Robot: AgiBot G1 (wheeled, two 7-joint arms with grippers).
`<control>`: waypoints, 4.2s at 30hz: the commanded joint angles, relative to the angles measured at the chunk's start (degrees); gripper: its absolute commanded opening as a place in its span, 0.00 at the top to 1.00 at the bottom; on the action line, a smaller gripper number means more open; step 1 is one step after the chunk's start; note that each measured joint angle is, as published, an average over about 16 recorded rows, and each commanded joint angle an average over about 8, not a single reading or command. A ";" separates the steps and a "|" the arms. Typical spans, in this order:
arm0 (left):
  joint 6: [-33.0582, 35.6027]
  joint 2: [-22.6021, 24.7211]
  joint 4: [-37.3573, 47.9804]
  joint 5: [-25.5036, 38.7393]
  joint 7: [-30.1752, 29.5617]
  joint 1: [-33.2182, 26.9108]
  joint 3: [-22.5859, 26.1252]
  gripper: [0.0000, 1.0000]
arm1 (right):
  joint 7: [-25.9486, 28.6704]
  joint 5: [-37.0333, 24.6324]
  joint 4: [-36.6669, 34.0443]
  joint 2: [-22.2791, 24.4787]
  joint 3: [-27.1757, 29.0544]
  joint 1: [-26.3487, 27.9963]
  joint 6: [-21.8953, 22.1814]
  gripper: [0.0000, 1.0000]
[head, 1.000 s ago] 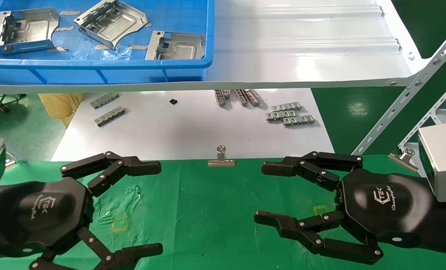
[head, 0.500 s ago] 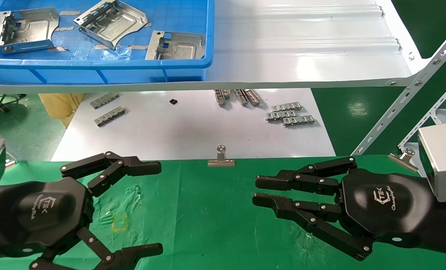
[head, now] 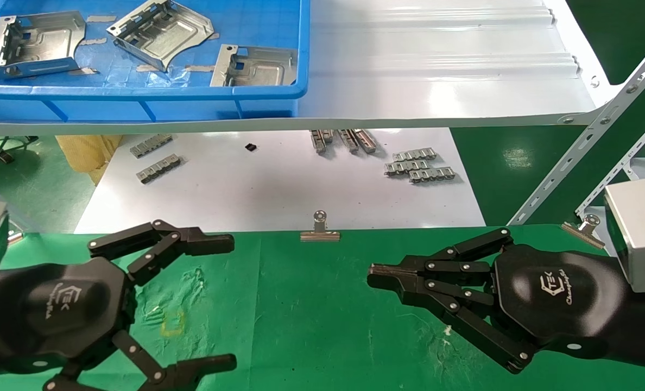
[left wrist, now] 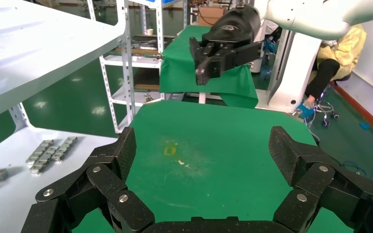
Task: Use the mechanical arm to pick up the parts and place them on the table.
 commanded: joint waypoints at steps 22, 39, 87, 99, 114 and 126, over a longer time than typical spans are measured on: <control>-21.79 21.22 50.94 30.46 9.47 -44.64 10.43 0.86 | 0.00 0.00 0.00 0.00 0.00 0.00 0.00 0.00; -34.90 27.16 70.23 37.02 11.45 -51.83 13.74 1.00 | 0.00 0.00 0.00 0.00 -0.01 0.00 0.00 0.00; -21.99 24.49 69.56 34.35 15.78 -53.38 11.99 1.00 | -0.01 0.01 0.00 0.00 -0.01 0.00 0.00 0.00; -4.17 22.20 68.18 32.38 18.64 -55.02 10.97 1.00 | -0.01 0.01 0.00 0.00 -0.01 0.00 0.00 0.00; 7.41 16.94 45.07 20.31 19.69 -45.28 14.47 1.00 | -0.01 0.01 0.00 0.00 -0.02 0.01 0.00 0.00; 6.36 3.49 24.45 9.01 21.58 -32.68 26.69 1.00 | -0.01 0.01 0.00 0.01 -0.02 0.01 0.01 0.00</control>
